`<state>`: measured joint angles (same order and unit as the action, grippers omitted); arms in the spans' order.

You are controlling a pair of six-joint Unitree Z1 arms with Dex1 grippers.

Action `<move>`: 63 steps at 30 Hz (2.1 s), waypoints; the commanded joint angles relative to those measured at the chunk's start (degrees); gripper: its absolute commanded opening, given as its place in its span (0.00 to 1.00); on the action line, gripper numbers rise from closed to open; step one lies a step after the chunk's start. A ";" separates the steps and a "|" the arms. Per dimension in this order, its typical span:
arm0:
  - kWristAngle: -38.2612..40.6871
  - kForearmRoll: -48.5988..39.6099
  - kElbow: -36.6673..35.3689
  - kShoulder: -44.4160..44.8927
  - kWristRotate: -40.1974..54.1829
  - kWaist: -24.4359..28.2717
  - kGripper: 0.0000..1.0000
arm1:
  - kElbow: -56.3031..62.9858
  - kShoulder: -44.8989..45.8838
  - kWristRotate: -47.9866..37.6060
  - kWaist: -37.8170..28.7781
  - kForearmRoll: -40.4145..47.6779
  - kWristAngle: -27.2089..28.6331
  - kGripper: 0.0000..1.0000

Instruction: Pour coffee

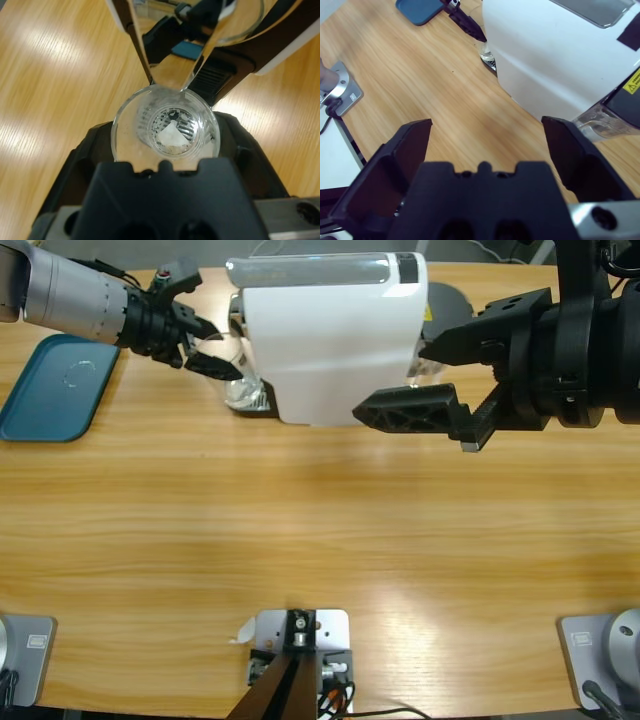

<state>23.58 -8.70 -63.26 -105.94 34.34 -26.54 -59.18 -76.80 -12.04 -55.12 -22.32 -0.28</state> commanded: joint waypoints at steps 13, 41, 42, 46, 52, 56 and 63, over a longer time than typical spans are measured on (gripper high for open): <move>0.80 1.28 -1.13 -4.36 -1.01 -1.67 0.15 | 0.82 -1.33 0.79 0.72 -0.09 -1.57 1.00; -3.01 1.49 -2.20 -5.35 -1.56 -1.67 0.84 | 0.82 -1.67 0.79 0.72 -0.09 -2.50 1.00; -2.99 1.49 -2.47 -5.67 -1.56 -1.69 0.83 | 0.82 -1.74 0.79 0.72 -0.09 -2.54 1.00; -2.38 1.49 -2.71 -5.91 -1.65 -1.70 0.83 | 0.82 -1.97 0.79 0.81 -0.09 -2.62 1.00; -1.43 1.46 -2.59 -5.51 -1.79 -2.02 0.83 | 0.91 -2.04 0.79 0.90 -0.09 -2.71 1.00; -0.64 1.39 -1.73 -4.40 -2.46 -2.02 0.83 | 0.70 -2.04 0.79 0.90 -0.09 -2.76 1.00; 0.12 1.32 -0.90 -3.05 -3.62 -2.06 0.83 | 0.82 -1.35 0.79 0.90 -0.09 -3.24 1.00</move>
<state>22.55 -7.66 -65.92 -108.74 31.89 -27.96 -59.18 -76.97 -12.00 -55.05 -22.32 -2.42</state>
